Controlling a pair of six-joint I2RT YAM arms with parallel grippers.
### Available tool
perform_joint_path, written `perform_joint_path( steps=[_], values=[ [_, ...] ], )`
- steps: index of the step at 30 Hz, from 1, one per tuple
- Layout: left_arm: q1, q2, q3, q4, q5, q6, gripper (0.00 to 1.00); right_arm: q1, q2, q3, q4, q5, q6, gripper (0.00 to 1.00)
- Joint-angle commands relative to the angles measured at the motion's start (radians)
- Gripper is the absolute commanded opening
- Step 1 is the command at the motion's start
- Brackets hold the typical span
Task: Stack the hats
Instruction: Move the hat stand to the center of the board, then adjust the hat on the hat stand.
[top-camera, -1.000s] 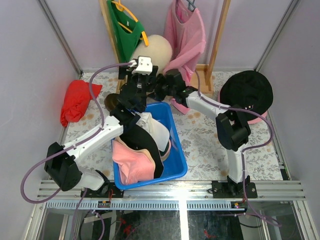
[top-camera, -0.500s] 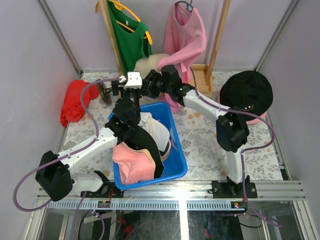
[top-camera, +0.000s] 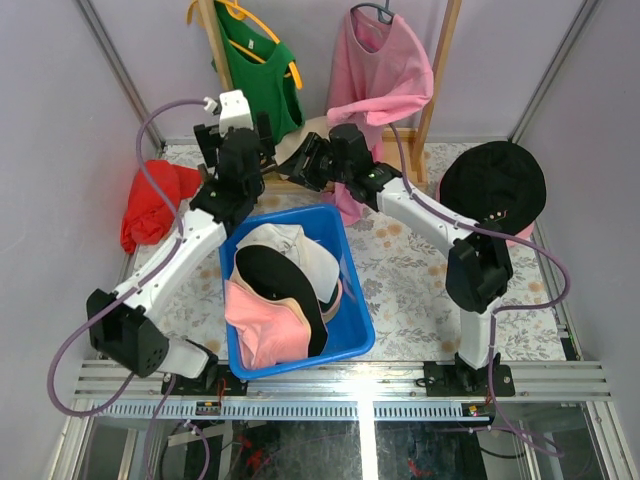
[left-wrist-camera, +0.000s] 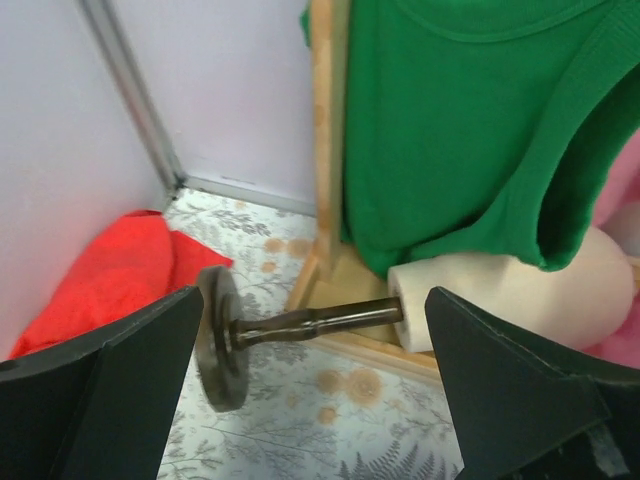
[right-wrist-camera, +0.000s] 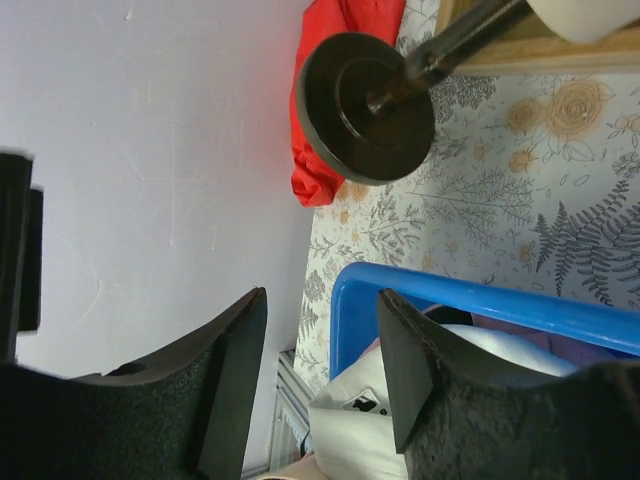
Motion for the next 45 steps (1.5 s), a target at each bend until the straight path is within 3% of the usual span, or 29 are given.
perform_joint_path(
  steps=[1,6,10,15,20,25,32,37,45],
  values=[
    [0.048,0.116,0.175,-0.339,0.237,-0.144,0.93,0.0,-0.097,-0.002,-0.015,0.056,-0.066,0.55],
    [0.097,0.2,0.266,-0.468,0.404,-0.195,0.92,-0.008,-0.152,-0.022,-0.044,0.09,-0.107,0.55],
    [0.094,0.14,0.188,-0.442,0.504,-0.263,0.92,-0.01,-0.208,-0.027,-0.128,0.139,-0.198,0.56],
    [0.086,0.011,0.094,-0.404,0.582,-0.326,1.0,-0.01,-0.304,-0.068,-0.241,0.217,-0.319,0.58],
    [-0.014,-0.041,0.1,-0.387,0.538,-0.329,1.0,-0.013,-0.45,-0.116,-0.311,0.359,-0.411,0.59],
    [-0.152,0.019,0.21,-0.383,0.552,-0.293,1.0,-0.047,-0.581,-0.078,-0.393,0.539,-0.496,0.6],
    [-0.288,0.25,0.454,-0.422,0.72,-0.255,1.0,-0.382,-0.692,-0.106,-0.448,0.504,-0.508,0.62],
    [-0.31,0.444,0.629,-0.446,0.834,-0.32,1.0,-0.649,-0.712,-0.177,-0.443,0.423,-0.491,0.62],
    [-0.322,0.74,0.895,-0.455,0.928,-0.434,0.99,-0.978,-0.721,-0.288,-0.408,0.346,-0.458,0.63]
  ],
)
